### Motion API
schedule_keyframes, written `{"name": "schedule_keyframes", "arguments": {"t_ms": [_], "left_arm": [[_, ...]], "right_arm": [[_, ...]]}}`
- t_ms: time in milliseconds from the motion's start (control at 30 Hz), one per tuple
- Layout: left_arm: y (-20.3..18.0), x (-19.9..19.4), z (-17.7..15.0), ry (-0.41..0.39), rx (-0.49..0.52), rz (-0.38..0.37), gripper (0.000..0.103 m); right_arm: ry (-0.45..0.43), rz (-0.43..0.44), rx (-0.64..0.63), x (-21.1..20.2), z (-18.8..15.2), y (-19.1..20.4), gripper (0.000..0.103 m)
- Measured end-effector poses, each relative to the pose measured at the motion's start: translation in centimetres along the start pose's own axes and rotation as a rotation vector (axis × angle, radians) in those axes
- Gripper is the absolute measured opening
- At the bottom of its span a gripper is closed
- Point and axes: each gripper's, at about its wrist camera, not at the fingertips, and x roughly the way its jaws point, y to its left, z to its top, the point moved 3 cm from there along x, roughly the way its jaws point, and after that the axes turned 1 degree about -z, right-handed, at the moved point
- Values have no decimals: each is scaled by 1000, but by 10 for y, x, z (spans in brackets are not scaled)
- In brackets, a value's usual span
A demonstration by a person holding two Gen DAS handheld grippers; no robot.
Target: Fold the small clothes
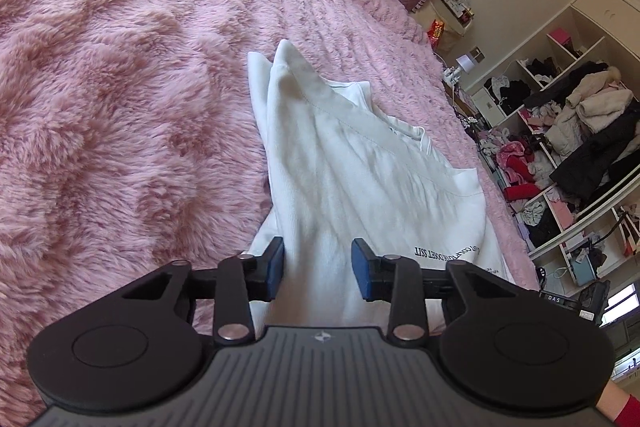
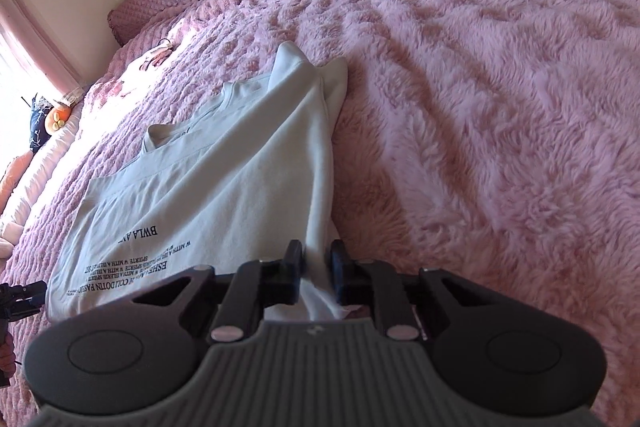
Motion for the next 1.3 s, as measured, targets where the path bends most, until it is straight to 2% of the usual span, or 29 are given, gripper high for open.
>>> {"name": "schedule_keyframes", "arguments": {"t_ms": [33,100,200,267,333,400,433,500,533,567,600,700,733,867,933,1000,1033,1133,1300], "left_arm": [[-5,-2,0,-15,31,-2,2],[-15,-7,1,-46,68,21,2],[-15,-15,3,-83,44,103,2],[-3,-9,0,-41,13,161,2],[5,3,-8,12,14,185,2],[9,9,-13,33,14,185,2],[10,9,-12,29,10,178,6],[12,5,-8,22,-5,170,12],[12,2,-4,16,-10,161,23],[13,-2,1,0,-15,160,29],[12,-5,7,-17,-14,161,39],[6,-3,31,-74,37,153,47],[3,1,40,-85,52,162,47],[-7,26,71,-132,125,181,48],[-13,39,83,-157,184,213,56],[-15,54,95,-168,226,254,58],[-14,61,101,-165,232,265,58],[-9,80,110,-152,230,282,58],[-12,106,110,-110,290,308,58]], "right_arm": [[-5,1,1,-2,1,-1,3],[-27,-2,-7,-9,3,1,2],[-82,2,-11,-30,6,2,2],[-61,-5,-13,-30,4,-2,1],[-12,-36,-11,-17,-4,-10,2],[12,-52,14,-3,-10,-17,3],[14,-48,29,0,-11,-20,5],[3,-38,65,-1,-10,-23,16],[-7,-30,72,-3,-8,-23,22],[-17,-27,62,-5,-5,-22,23],[-30,-28,41,-7,-1,-20,24],[-63,-31,-27,-6,17,-10,28],[-74,-33,-44,-3,25,-5,34],[-108,-38,-86,17,56,12,35],[-131,-44,-121,29,73,23,36],[-144,-65,-156,42,90,31,36],[-147,-71,-162,49,97,32,37],[-160,-91,-169,65,116,34,49],[-174,-107,-178,83,132,35,49]]}}
